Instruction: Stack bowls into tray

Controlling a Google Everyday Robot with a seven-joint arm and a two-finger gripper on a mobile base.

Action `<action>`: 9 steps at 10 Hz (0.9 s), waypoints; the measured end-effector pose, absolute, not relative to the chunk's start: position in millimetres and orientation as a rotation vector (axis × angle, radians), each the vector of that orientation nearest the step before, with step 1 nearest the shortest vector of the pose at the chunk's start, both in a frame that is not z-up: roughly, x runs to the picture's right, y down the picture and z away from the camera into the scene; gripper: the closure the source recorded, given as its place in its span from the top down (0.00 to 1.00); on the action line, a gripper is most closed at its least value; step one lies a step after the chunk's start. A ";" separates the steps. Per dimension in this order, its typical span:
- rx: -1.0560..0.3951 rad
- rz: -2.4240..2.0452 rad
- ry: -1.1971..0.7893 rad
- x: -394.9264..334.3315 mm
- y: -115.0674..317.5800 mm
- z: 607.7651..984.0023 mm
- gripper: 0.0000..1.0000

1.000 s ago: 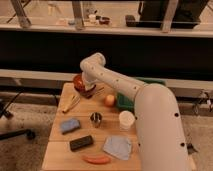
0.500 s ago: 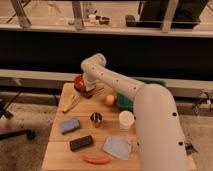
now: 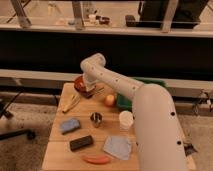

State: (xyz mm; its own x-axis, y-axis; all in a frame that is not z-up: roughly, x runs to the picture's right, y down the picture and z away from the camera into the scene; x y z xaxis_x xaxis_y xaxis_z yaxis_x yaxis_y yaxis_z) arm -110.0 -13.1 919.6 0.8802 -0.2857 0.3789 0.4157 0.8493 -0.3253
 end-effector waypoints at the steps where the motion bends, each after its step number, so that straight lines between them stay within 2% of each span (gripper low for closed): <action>1: -0.414 -0.378 -0.325 -110.2 -13.1 919.1 0.79; 9: -0.411 -0.377 -0.323 -106.1 -14.5 907.0 0.80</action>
